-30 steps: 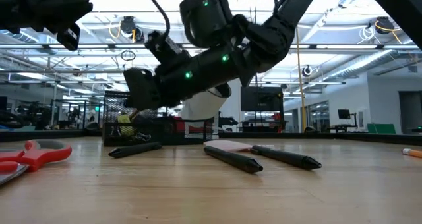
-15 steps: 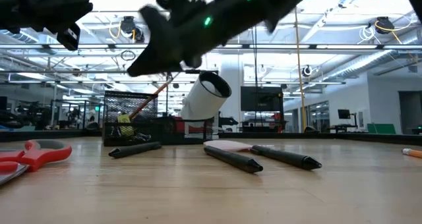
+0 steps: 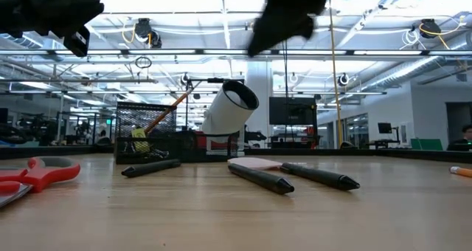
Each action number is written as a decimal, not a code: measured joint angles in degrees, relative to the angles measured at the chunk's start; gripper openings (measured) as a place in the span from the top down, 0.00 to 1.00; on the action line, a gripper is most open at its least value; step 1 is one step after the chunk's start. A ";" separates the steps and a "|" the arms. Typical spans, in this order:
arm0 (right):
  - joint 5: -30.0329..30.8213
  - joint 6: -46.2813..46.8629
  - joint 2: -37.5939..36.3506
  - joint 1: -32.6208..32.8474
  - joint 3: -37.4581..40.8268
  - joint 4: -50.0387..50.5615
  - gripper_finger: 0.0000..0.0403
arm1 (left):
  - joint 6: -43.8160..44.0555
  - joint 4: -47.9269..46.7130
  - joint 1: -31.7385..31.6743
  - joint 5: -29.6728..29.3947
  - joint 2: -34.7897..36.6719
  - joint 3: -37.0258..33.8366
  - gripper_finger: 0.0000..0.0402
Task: Pick and place office supplies into organizer
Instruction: Put the orange pencil into the black desk organizer
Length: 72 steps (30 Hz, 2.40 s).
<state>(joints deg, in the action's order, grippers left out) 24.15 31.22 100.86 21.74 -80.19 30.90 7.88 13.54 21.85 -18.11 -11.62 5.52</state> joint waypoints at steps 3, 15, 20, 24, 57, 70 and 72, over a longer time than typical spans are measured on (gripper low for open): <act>4.03 11.49 -1.94 2.22 0.07 11.23 1.00 | 0.01 0.01 -0.01 0.00 0.01 0.00 0.84; 22.61 43.34 -3.01 7.60 5.83 19.55 1.00 | 0.00 -0.02 -0.02 0.00 0.00 0.02 0.84; 24.27 48.55 -3.00 7.90 12.96 13.18 1.00 | 0.00 -0.02 0.00 0.00 0.01 0.02 0.84; 25.03 54.57 -3.04 7.57 15.37 9.69 1.00 | 0.00 0.00 -0.02 0.00 0.02 0.02 0.84; -7.81 120.04 -11.31 9.50 17.88 24.61 1.00 | 0.00 -0.02 -0.01 0.00 0.00 0.02 0.84; -11.14 136.69 -11.35 7.65 21.10 20.70 0.99 | 0.02 -0.02 -0.01 0.00 0.00 0.01 0.84; -13.12 136.54 -11.34 6.78 21.10 20.95 0.99 | 0.00 0.00 -0.02 0.00 0.00 0.02 0.84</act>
<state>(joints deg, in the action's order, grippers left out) 11.04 167.76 89.52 28.52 -59.09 51.85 7.88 13.54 21.83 -18.11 -11.62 5.54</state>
